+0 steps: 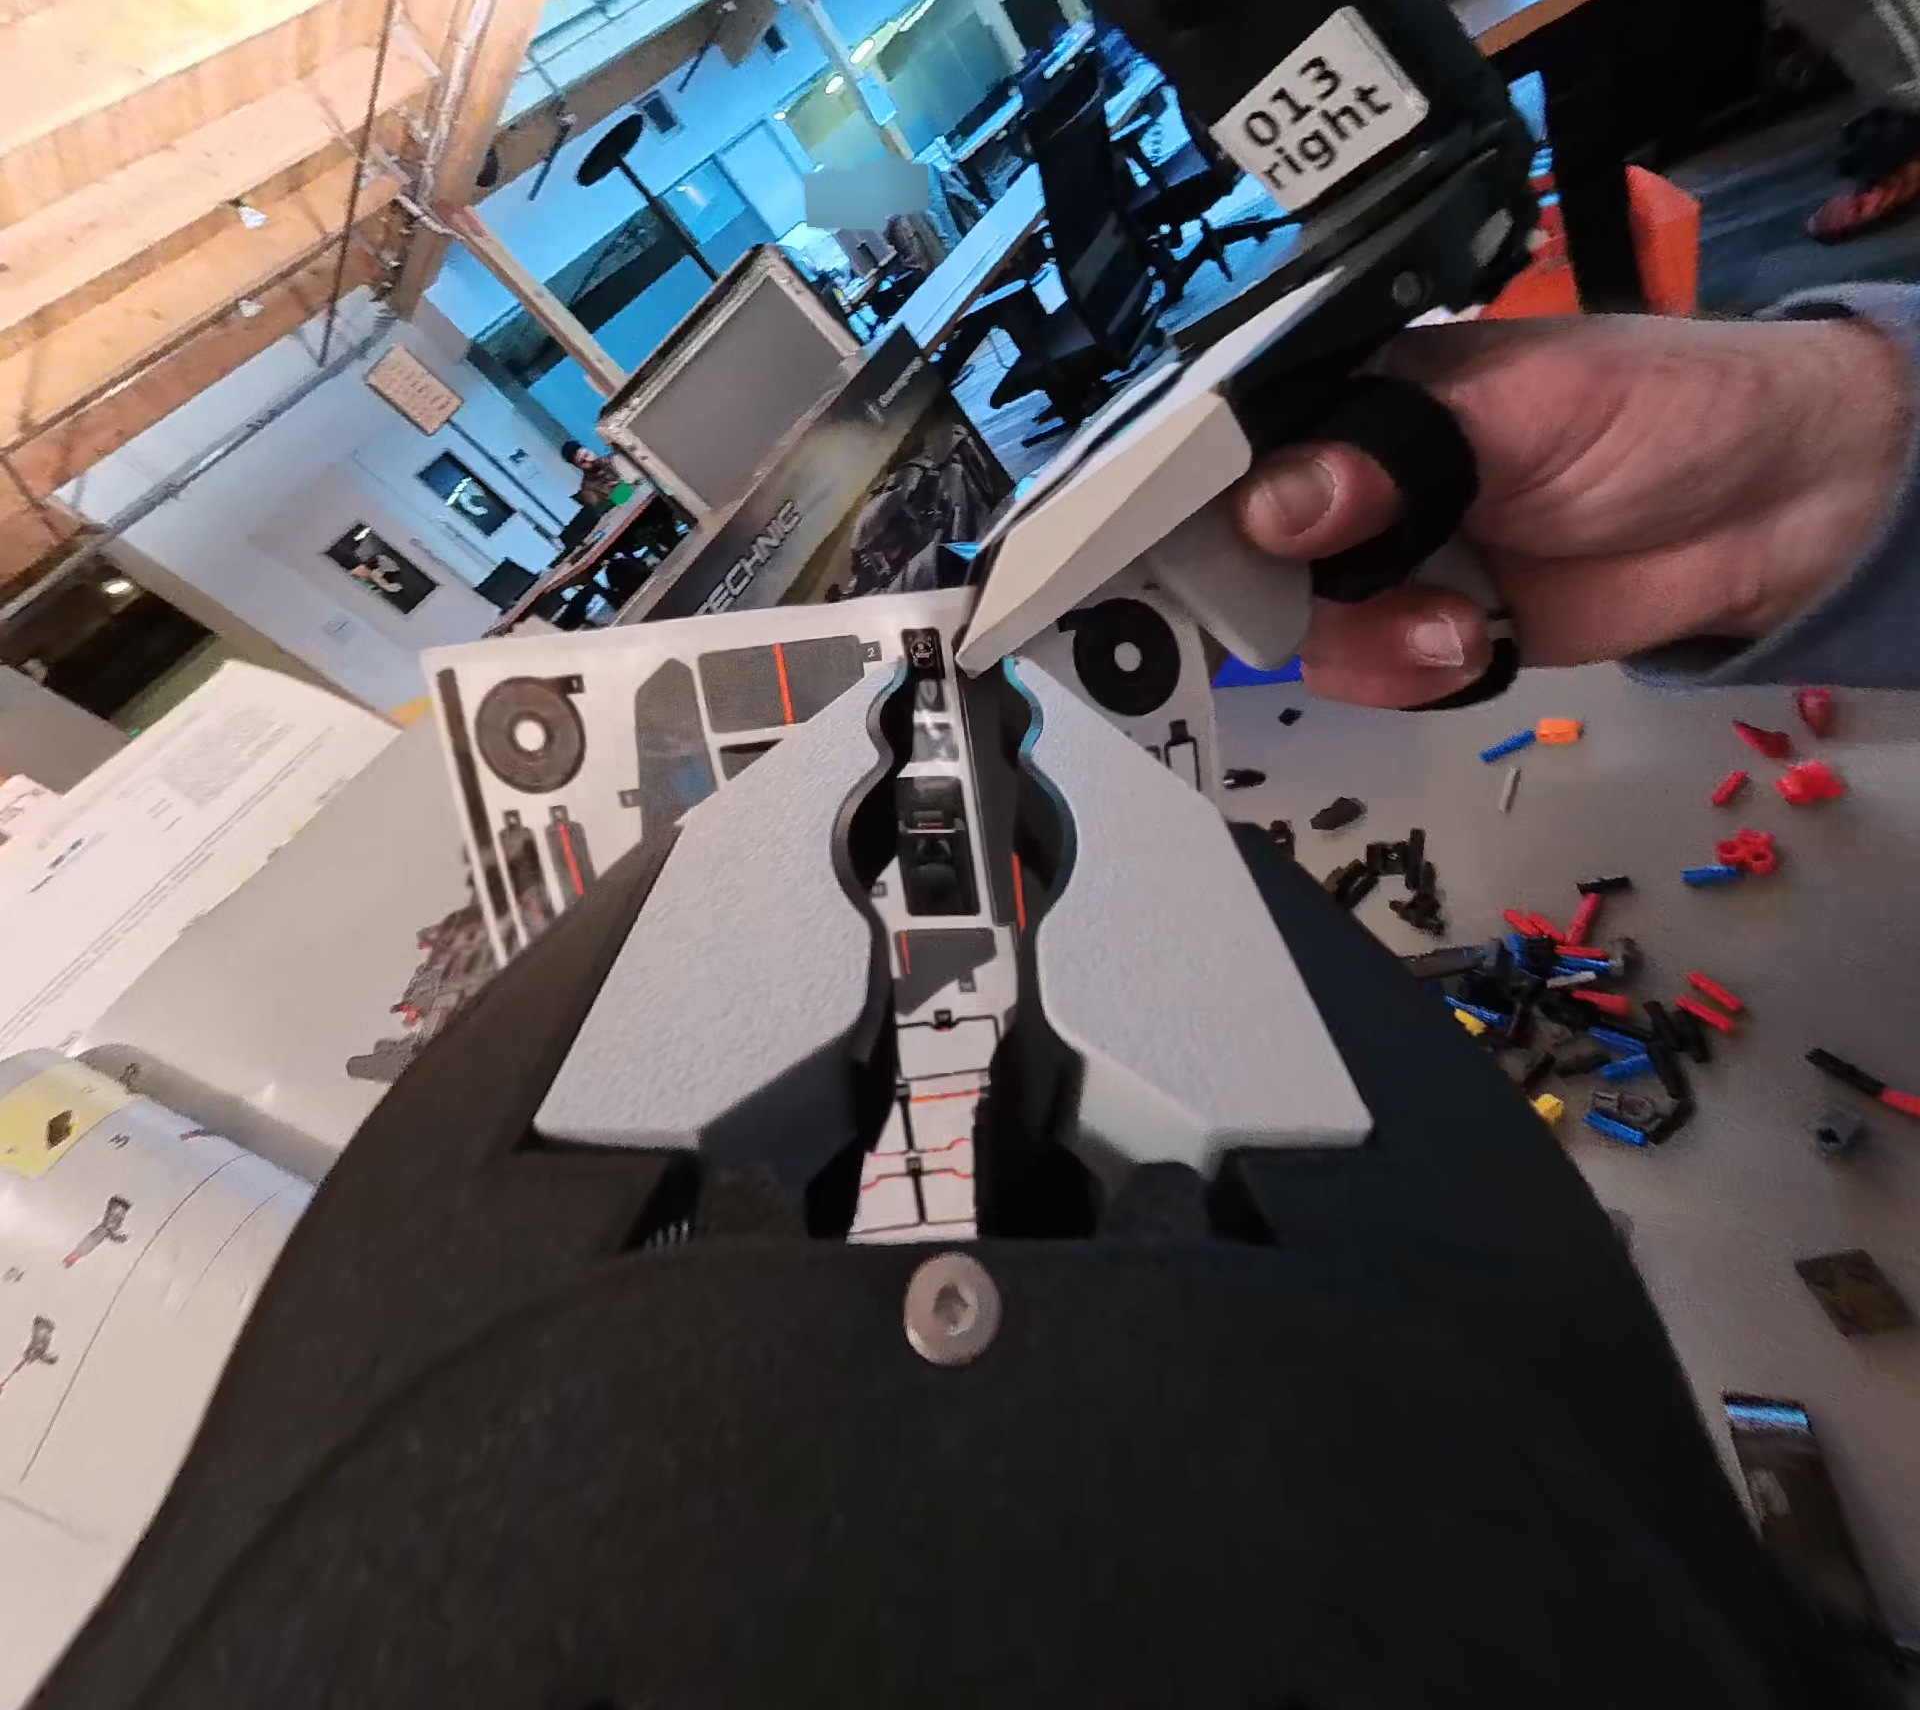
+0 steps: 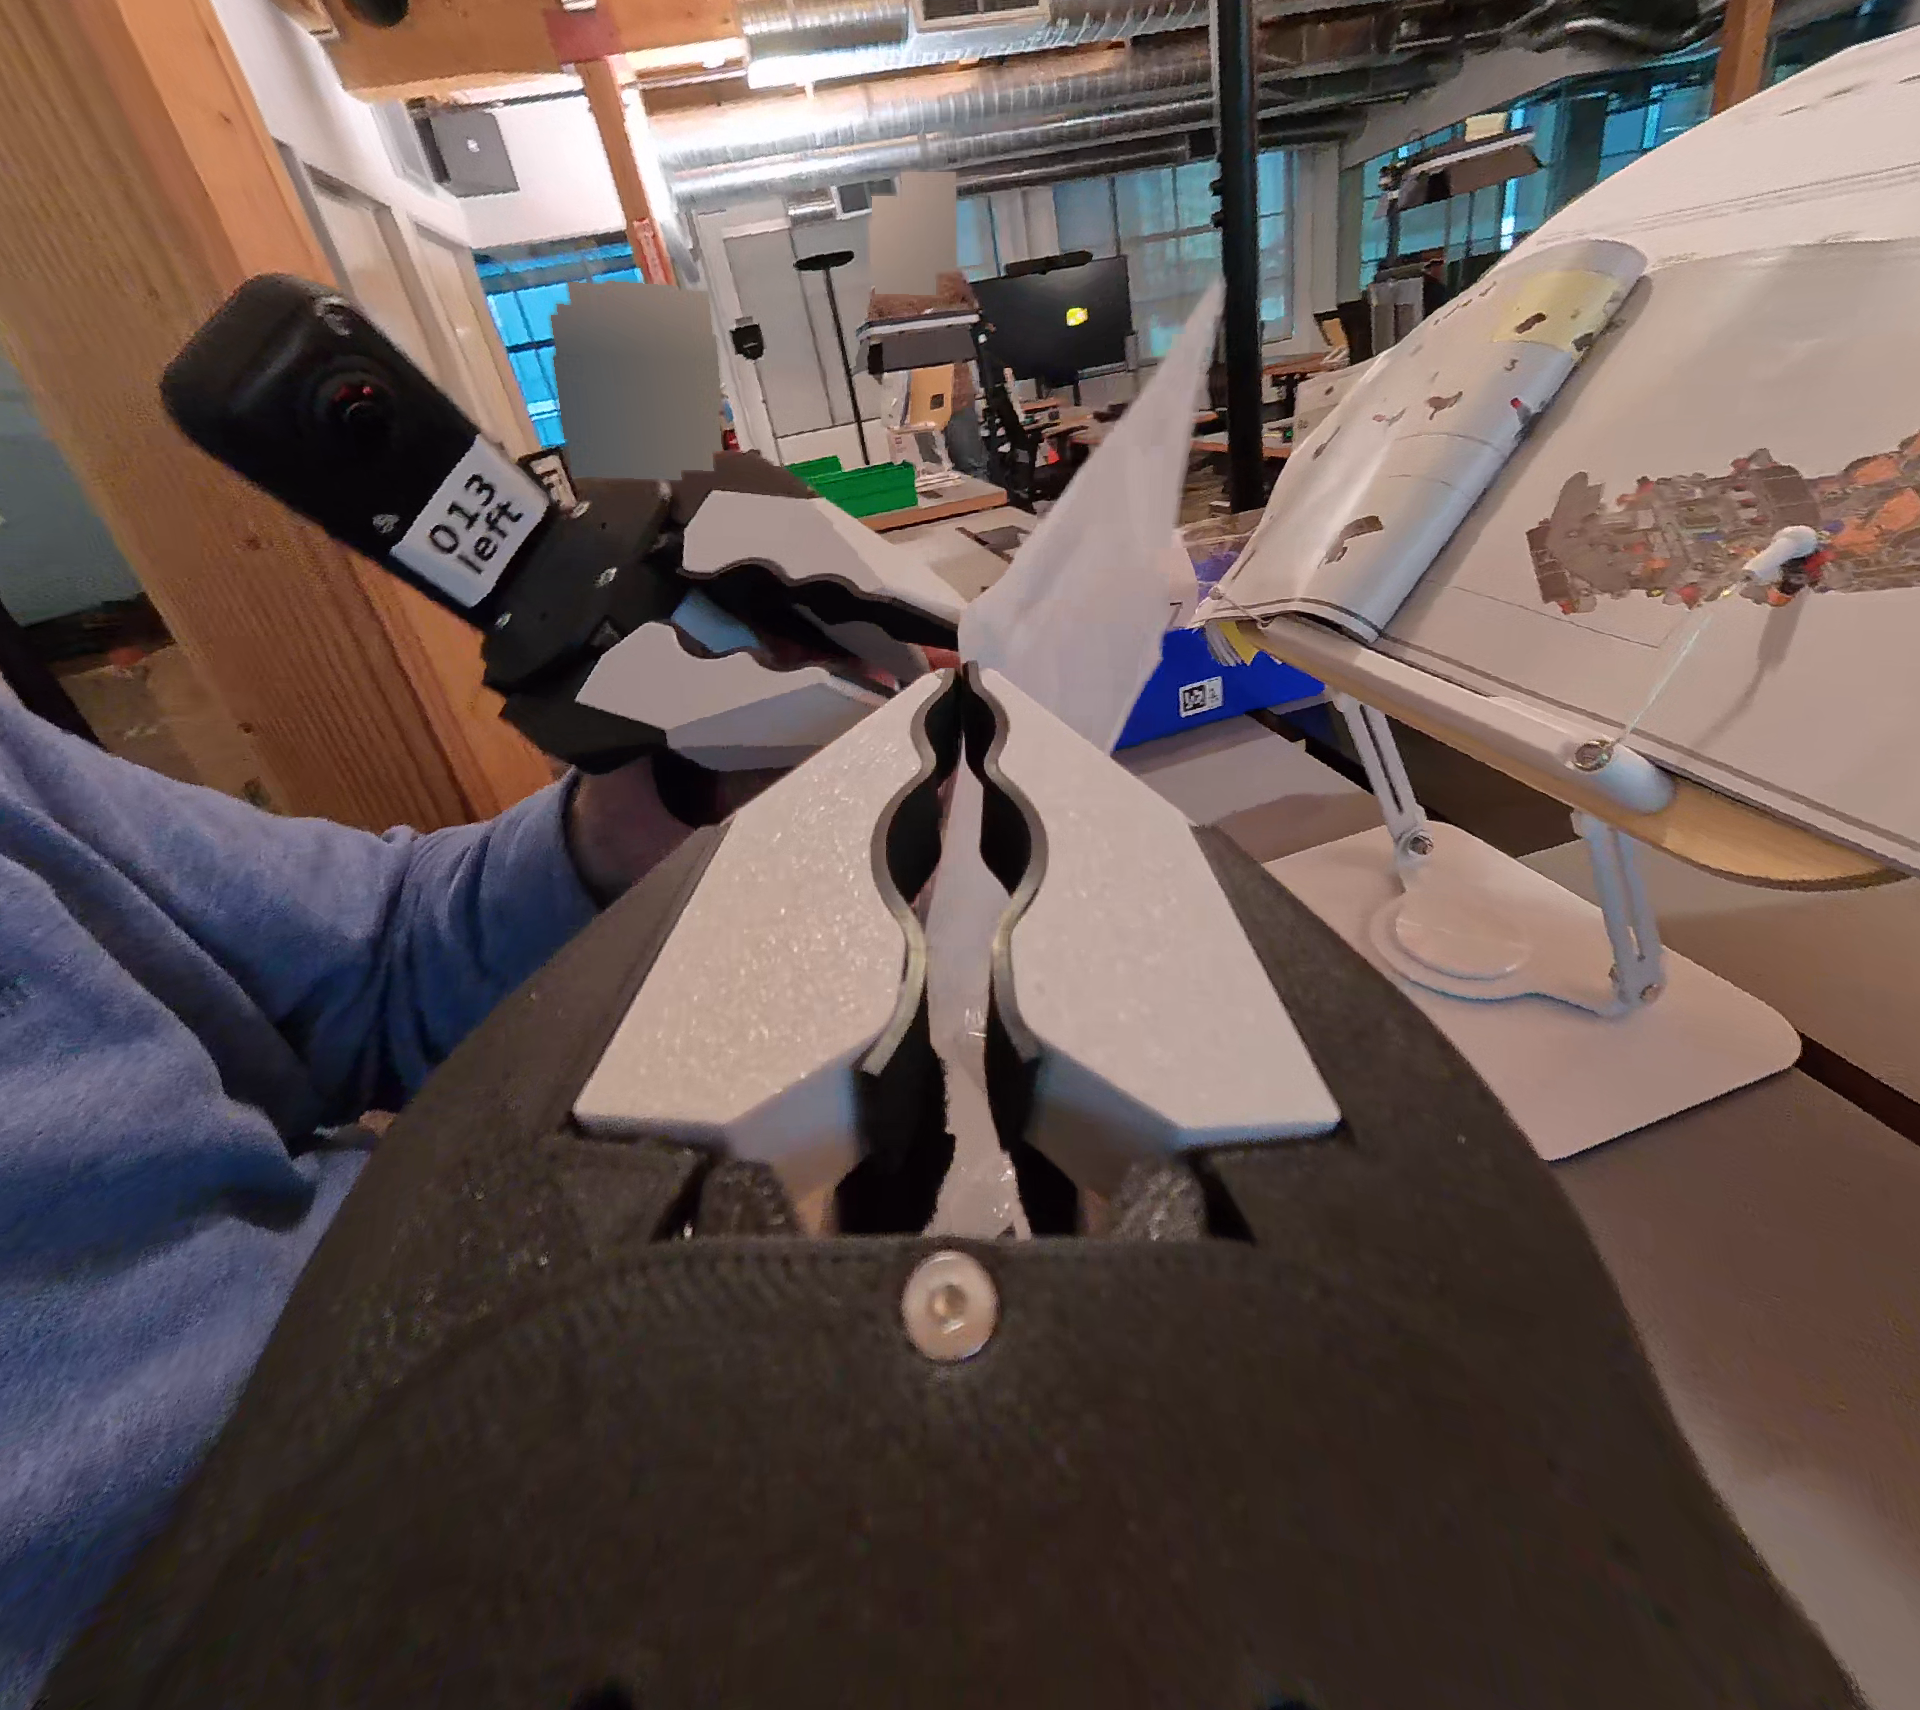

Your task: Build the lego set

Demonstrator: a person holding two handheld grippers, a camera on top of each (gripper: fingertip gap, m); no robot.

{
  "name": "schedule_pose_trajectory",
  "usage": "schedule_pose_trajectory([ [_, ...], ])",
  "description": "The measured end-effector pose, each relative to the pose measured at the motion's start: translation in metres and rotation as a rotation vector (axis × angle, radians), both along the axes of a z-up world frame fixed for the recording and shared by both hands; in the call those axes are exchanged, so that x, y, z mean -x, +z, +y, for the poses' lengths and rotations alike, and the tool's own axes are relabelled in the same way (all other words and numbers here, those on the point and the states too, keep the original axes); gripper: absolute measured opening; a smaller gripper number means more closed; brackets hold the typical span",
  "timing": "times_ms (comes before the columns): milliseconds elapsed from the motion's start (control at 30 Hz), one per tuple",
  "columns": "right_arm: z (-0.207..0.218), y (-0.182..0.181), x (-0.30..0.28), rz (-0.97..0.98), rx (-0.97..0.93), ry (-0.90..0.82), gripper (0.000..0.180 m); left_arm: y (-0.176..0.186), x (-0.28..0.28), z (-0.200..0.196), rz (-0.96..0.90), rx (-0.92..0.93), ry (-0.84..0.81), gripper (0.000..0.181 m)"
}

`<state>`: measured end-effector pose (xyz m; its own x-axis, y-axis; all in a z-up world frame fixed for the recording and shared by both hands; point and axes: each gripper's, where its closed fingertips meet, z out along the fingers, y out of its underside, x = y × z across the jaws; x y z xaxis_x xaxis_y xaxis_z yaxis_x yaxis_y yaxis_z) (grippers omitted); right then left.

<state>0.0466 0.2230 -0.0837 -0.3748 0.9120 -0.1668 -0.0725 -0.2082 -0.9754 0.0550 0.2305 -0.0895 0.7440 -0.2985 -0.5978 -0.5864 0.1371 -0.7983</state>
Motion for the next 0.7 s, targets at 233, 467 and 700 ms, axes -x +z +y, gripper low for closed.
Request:
schedule_pose_trajectory([
  [233,-0.009,-0.003,-0.005,-0.05,-0.083,0.12,0.0,-0.004,-0.005,-0.009,0.047,0.101,-0.146,0.01],
  [467,-0.017,-0.008,-0.011,-0.073,-0.136,0.238,0.0,-0.01,-0.011,-0.016,0.059,0.18,-0.28,0.009],
  [700,-0.026,-0.006,-0.021,-0.049,-0.144,0.36,0.0,-0.006,-0.021,-0.024,-0.042,0.265,-0.465,0.008],
])
